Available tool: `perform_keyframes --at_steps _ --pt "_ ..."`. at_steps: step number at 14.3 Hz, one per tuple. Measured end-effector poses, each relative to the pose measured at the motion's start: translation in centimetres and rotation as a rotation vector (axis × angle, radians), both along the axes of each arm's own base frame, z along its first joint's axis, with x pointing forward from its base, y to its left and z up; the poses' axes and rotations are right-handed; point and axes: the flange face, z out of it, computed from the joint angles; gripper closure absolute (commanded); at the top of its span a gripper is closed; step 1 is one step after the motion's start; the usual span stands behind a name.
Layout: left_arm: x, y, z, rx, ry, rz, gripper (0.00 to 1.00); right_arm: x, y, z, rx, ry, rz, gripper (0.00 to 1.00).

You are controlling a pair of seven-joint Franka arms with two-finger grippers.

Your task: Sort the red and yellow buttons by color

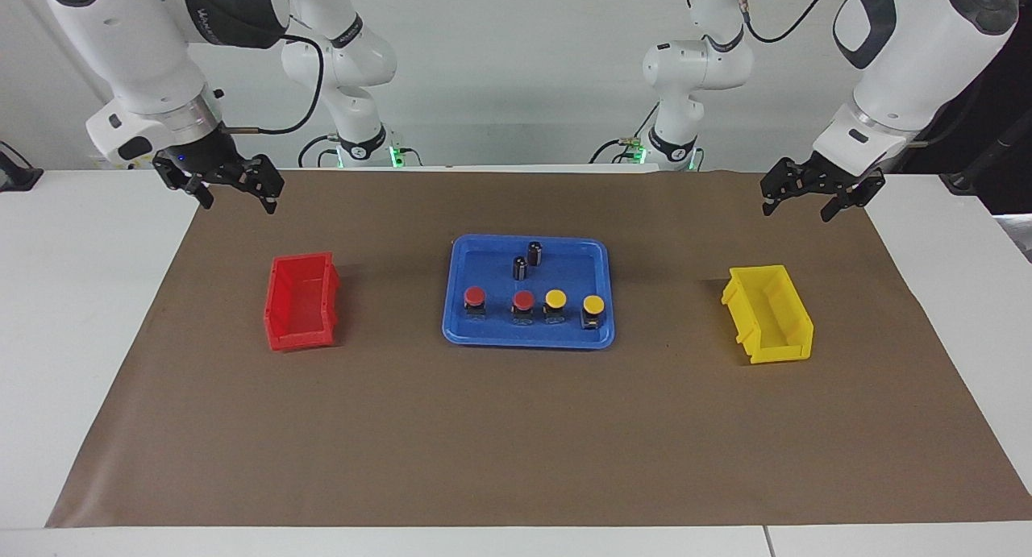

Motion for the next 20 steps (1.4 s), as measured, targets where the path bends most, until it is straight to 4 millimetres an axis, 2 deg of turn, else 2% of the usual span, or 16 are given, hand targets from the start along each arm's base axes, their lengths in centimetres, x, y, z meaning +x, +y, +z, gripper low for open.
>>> perform_keyframes --at_steps 11,14,15,16,17,18,20 --pt "0.0 0.0 0.0 0.000 0.000 -0.002 0.00 0.0 -0.3 0.0 0.000 -0.001 -0.005 0.00" --pt "0.0 -0.1 0.0 0.000 0.001 -0.003 0.00 0.1 0.1 0.0 0.004 -0.004 0.011 0.00" --pt "0.0 0.1 0.0 0.000 0.000 0.000 0.00 0.3 0.8 -0.2 0.016 -0.021 0.025 0.00" --pt "0.1 0.3 0.0 0.000 -0.002 0.004 0.00 0.7 2.3 -0.6 0.029 -0.039 0.048 0.00" --pt "0.1 0.6 0.1 0.000 -0.006 0.015 0.00 0.9 4.8 -1.3 0.035 -0.053 0.067 0.00" --pt "0.2 1.2 0.1 0.000 -0.007 0.029 0.00 0.8 7.8 -1.9 0.036 -0.058 0.062 0.00" --pt "0.2 2.4 0.2 0.002 -0.008 0.084 0.00 0.4 15.2 -3.5 0.034 -0.059 0.015 0.00"
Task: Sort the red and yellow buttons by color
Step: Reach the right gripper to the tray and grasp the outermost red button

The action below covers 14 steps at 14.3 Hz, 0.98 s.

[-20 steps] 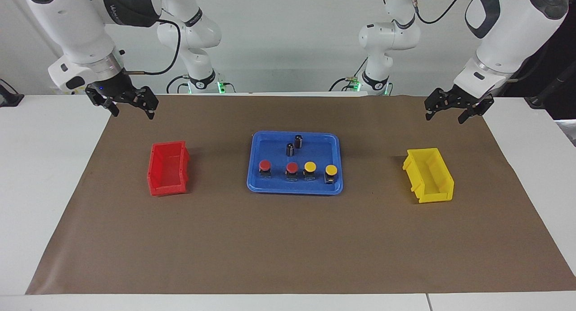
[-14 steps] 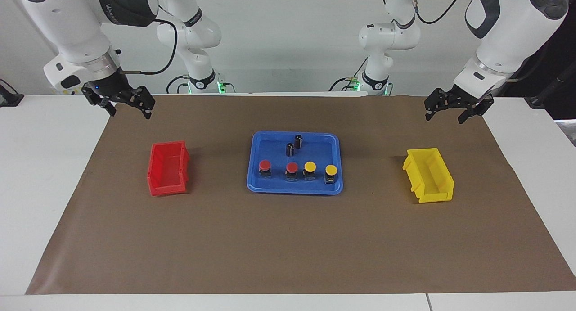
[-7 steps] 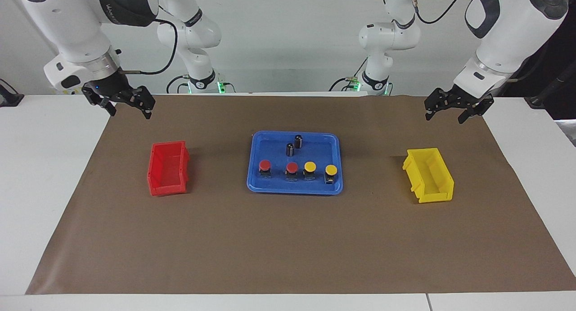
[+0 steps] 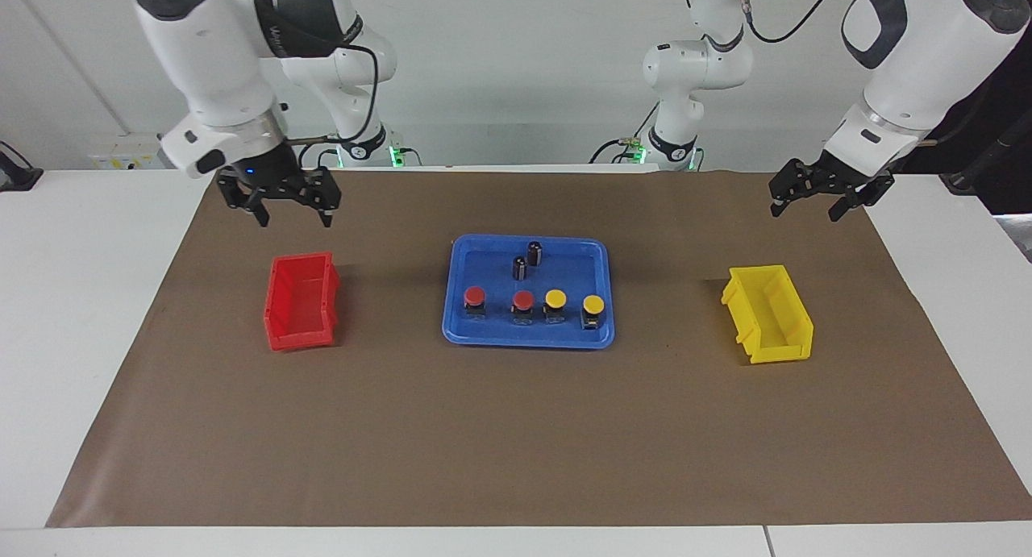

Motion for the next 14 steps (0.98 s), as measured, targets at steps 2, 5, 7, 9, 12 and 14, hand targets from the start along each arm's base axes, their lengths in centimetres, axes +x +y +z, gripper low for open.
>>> perform_keyframes --at_steps 2,5,7,9,12,14 --pt "-0.3 1.3 0.7 0.002 -0.009 0.076 0.00 -0.3 7.2 -3.2 0.003 -0.013 -0.030 0.00" --pt "-0.8 3.5 1.8 0.002 -0.026 0.133 0.00 -0.4 11.1 -10.1 0.011 -0.036 -0.036 0.00" --pt "-0.9 3.8 1.9 0.002 -0.028 0.139 0.00 -0.6 10.5 -11.6 0.010 -0.037 -0.045 0.00" --pt "-1.0 3.3 1.8 0.003 -0.021 0.132 0.00 -0.5 10.0 -11.2 0.020 -0.060 -0.053 0.00" --pt "-1.1 3.0 1.7 0.003 -0.009 0.129 0.00 -1.1 10.8 -12.1 0.034 -0.088 -0.038 0.00" --pt "-1.1 3.0 1.7 0.004 -0.008 0.132 0.00 -1.9 12.1 -13.3 0.040 -0.096 -0.022 0.00"
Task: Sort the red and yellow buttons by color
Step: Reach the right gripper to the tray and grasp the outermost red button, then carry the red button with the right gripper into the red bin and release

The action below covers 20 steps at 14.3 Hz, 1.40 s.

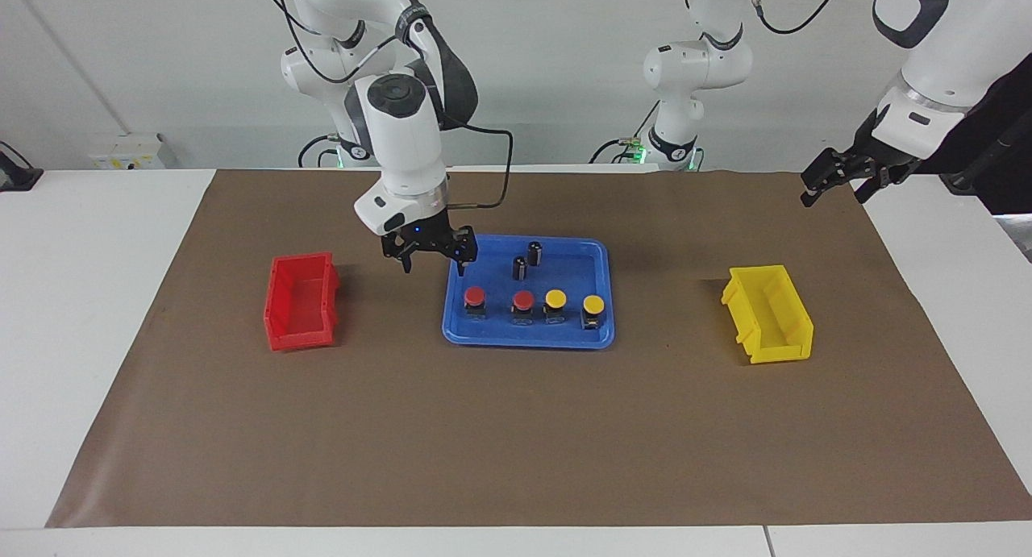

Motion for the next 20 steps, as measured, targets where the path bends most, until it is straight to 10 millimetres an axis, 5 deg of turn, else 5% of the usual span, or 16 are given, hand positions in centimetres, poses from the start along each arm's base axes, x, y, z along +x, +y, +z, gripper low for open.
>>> perform_keyframes --at_steps 6,12,20 --pt "-0.1 -2.0 0.0 0.001 -0.001 -0.030 0.00 -1.7 1.8 -3.1 0.012 -0.021 0.033 0.00" --pt "-0.1 -1.4 0.0 0.000 0.009 -0.019 0.00 -2.8 5.1 -10.0 0.002 0.002 0.093 0.13" --pt "-0.3 -1.4 -0.1 0.001 0.019 -0.017 0.00 -1.6 4.8 -9.5 0.028 -0.070 0.087 0.22"
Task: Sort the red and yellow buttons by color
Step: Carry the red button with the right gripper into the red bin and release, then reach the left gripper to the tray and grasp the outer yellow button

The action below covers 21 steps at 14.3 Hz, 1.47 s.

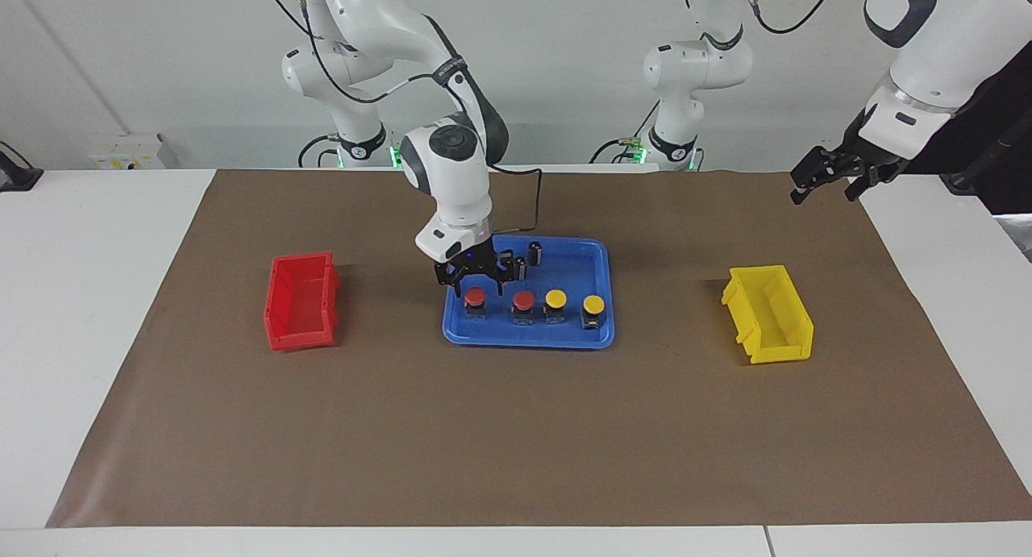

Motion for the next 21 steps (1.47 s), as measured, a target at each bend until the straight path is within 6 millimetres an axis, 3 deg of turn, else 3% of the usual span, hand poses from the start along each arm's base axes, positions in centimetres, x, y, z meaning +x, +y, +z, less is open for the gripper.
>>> perform_keyframes --at_steps 2,5,6,9,11,13,16,18,19,20,21 --pt "0.0 -0.1 0.0 0.000 0.000 0.005 0.00 0.1 0.0 -0.4 -0.021 -0.009 0.018 0.37" --pt "-0.1 -0.1 0.0 0.001 0.003 0.018 0.00 0.1 0.0 -0.8 -0.031 -0.008 0.026 0.81" --pt "-0.1 -0.1 0.0 0.002 0.005 0.027 0.00 0.1 0.0 -0.8 -0.031 -0.008 0.026 0.89" --pt "-0.2 0.0 0.0 0.003 0.010 0.039 0.00 0.7 0.0 0.3 -0.042 0.007 0.019 0.93" --pt "-0.2 0.1 0.0 0.003 0.010 0.042 0.00 3.1 -1.2 4.7 -0.065 0.037 -0.021 0.93" --pt "-0.2 0.2 0.0 0.003 0.010 0.043 0.00 5.3 -5.8 10.4 -0.097 0.079 -0.032 0.92" --pt "-0.1 0.2 0.0 0.003 0.009 0.046 0.00 5.1 -19.2 15.6 -0.065 0.127 0.034 0.92" --pt "0.3 0.0 -0.1 0.003 -0.024 0.079 0.00 1.9 -27.9 16.1 -0.039 0.142 0.076 0.92" --pt "0.7 -0.7 -0.4 0.000 -0.064 0.114 0.00 0.2 -30.5 15.5 -0.036 0.154 0.093 0.92" --pt "1.1 -2.8 -1.4 -0.005 -0.101 0.154 0.00 -1.4 -32.4 14.6 -0.035 0.154 0.102 0.92" --pt "1.1 -6.1 -2.6 -0.012 -0.118 0.185 0.00 -2.4 -33.0 13.5 -0.037 0.137 0.103 0.92"
